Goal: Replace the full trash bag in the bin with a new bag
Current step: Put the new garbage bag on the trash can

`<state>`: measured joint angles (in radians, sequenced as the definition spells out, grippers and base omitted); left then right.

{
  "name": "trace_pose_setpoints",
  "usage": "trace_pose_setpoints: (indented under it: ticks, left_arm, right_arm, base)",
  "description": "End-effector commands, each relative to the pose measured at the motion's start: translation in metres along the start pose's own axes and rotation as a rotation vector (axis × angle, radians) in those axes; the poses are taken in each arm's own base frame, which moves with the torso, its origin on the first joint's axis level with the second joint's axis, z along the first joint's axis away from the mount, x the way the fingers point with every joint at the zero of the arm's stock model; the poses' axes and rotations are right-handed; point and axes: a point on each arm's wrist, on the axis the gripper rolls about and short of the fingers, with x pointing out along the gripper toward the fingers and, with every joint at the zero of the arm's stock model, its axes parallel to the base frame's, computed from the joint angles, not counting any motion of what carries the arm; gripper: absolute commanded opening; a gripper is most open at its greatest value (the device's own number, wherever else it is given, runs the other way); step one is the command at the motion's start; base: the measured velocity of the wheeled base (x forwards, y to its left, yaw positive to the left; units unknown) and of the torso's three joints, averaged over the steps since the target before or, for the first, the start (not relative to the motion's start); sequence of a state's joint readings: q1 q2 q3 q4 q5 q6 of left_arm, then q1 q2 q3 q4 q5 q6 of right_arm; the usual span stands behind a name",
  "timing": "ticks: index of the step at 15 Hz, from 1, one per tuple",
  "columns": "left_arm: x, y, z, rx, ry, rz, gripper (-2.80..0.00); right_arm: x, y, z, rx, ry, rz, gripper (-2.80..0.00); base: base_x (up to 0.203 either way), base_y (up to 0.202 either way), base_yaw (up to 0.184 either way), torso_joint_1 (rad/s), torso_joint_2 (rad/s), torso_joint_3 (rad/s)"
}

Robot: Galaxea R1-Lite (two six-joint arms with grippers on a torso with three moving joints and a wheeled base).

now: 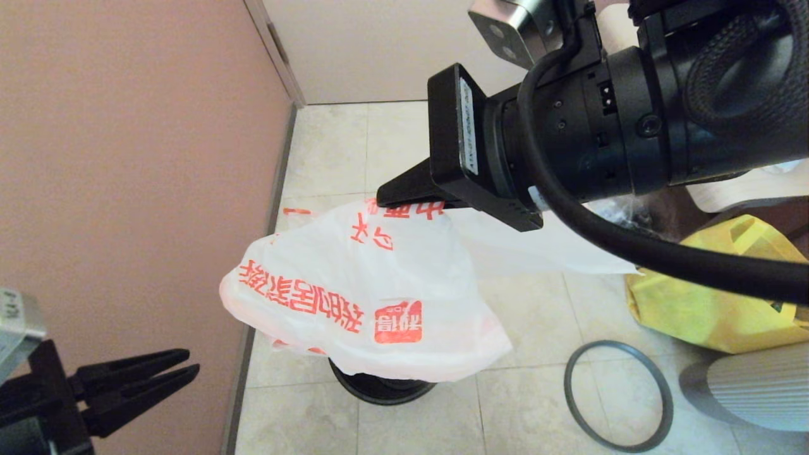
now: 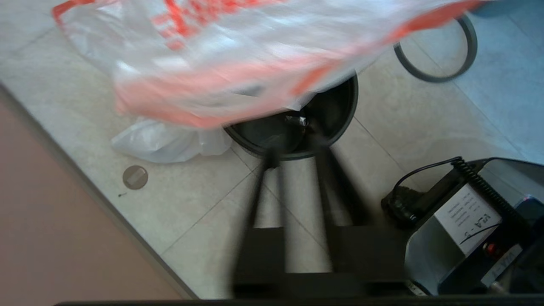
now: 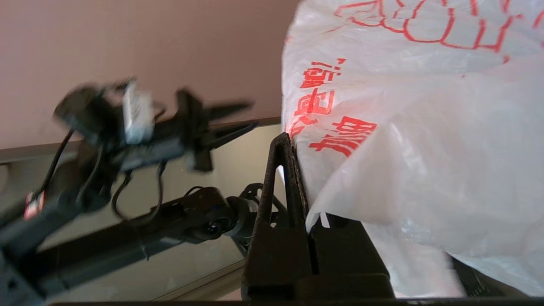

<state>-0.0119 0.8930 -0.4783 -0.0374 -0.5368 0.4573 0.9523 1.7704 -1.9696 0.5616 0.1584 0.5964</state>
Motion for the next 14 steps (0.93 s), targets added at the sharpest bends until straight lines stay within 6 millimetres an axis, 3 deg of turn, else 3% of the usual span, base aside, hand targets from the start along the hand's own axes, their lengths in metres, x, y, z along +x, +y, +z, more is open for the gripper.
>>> trace_pose_setpoints:
  ticks: [1, 7, 10, 14]
  left_arm:
    - [0.022, 0.018, 0.008, -0.020, 0.045, -0.021, 0.00]
    - [0.051, 0.022, -0.005, -0.033, 0.124, -0.047, 0.00]
    - [0.055, 0.018, -0.008, -0.023, 0.160, -0.030, 0.00]
    - [0.070, 0.031, -0.003, 0.033, 0.058, 0.115, 0.00]
  right_arm:
    - [-0.005, -0.002, 0.003, 0.007, -0.003, 0.012, -2.80]
    - [-0.005, -0.007, 0.008, 0.013, -0.005, 0.042, -2.80]
    - [-0.005, -0.009, 0.011, 0.013, -0.015, 0.045, -2.80]
    - [-0.008, -0.008, 0.012, 0.012, -0.013, 0.060, -2.80]
  base:
    - [0.000, 0.000, 0.000, 0.000, 0.00, 0.000]
    - [0.000, 0.000, 0.000, 0.000, 0.00, 0.000]
    - [0.000, 0.000, 0.000, 0.000, 0.00, 0.000]
    - [0.000, 0.000, 0.000, 0.000, 0.00, 0.000]
